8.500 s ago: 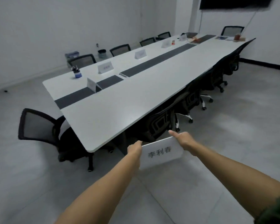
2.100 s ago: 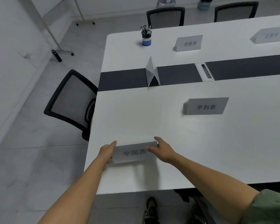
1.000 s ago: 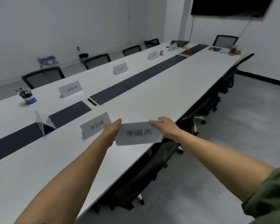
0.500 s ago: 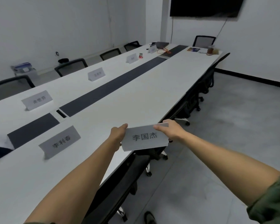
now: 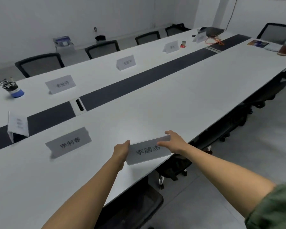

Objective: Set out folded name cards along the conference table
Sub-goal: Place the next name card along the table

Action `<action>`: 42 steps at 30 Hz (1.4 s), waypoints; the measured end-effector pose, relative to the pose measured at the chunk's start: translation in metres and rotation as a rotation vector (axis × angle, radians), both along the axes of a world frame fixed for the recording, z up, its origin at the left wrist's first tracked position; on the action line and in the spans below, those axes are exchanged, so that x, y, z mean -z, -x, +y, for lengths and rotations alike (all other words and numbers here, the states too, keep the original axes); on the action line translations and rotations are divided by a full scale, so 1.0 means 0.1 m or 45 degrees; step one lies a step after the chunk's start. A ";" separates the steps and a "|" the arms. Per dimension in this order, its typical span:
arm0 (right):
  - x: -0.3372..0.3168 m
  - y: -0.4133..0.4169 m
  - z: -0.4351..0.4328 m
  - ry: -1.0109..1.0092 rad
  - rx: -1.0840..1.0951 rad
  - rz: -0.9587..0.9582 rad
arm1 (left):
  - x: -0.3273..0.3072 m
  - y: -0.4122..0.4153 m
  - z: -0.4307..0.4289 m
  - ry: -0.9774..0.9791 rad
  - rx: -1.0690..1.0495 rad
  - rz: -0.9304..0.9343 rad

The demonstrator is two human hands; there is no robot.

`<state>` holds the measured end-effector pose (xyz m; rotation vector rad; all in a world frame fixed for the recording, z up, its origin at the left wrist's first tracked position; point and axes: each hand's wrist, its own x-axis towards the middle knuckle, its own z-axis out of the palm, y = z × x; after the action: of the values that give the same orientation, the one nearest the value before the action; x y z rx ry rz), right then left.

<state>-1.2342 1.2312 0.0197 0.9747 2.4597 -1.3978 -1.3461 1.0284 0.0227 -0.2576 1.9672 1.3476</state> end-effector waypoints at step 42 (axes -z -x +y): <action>0.32 1.20 0.57 -0.314 -0.585 0.002 | 0.15 -0.32 0.65 0.426 -0.714 0.204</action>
<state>-1.3540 1.2886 -0.0125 0.3951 2.6694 -0.9645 -1.3139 1.0938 0.0074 -0.9433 2.3589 1.3910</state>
